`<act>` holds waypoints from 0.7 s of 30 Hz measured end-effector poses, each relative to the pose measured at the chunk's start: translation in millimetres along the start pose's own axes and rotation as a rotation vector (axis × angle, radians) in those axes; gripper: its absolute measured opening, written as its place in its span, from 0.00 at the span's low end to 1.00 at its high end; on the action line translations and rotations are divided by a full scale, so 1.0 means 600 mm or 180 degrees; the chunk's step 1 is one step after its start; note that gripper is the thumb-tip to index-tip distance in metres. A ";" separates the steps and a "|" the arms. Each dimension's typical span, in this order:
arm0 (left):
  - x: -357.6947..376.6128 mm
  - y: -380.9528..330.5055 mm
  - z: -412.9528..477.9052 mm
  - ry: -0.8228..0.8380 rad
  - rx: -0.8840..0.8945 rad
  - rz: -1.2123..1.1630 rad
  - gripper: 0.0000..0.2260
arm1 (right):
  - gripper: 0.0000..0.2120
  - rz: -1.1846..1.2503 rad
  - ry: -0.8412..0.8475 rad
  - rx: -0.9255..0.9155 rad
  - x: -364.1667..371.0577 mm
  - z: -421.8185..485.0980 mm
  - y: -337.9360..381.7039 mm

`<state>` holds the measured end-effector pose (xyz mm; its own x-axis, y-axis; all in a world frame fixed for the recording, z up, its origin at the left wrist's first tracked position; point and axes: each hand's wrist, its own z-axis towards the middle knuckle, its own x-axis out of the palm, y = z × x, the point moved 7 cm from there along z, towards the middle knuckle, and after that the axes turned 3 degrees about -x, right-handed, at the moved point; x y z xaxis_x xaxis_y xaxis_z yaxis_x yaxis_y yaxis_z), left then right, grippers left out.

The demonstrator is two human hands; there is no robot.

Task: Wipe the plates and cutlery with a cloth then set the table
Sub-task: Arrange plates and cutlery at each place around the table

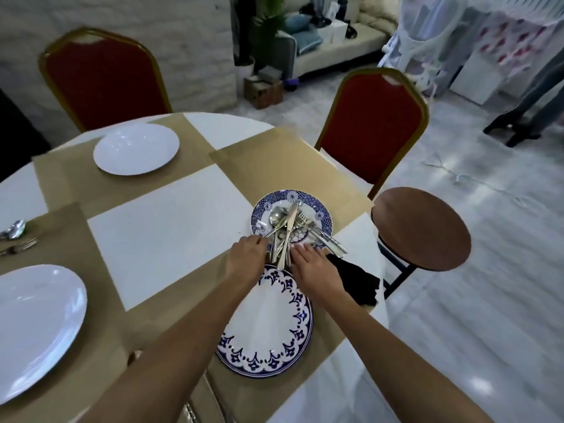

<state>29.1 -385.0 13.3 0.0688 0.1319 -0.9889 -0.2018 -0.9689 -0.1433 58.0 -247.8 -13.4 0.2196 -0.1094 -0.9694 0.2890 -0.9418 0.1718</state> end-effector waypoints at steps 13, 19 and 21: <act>0.011 0.011 0.025 0.0021 -0.0412 -0.0441 0.17 | 0.44 0.0015 -0.0025 -0.0092 0.002 0.000 -0.015; -0.004 0.022 0.025 0.0087 -0.0744 -0.0760 0.10 | 0.25 0.0005 0.0017 -0.0076 -0.004 0.002 -0.014; -0.002 0.032 0.022 0.0131 -0.0853 -0.0973 0.07 | 0.25 0.0001 0.0042 -0.0047 -0.007 0.002 -0.013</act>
<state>12.6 -401.0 11.2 0.1264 0.4191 -0.8991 0.0953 -0.9073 -0.4096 53.9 -240.3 -11.0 0.2318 -0.1055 -0.9670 0.3027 -0.9369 0.1747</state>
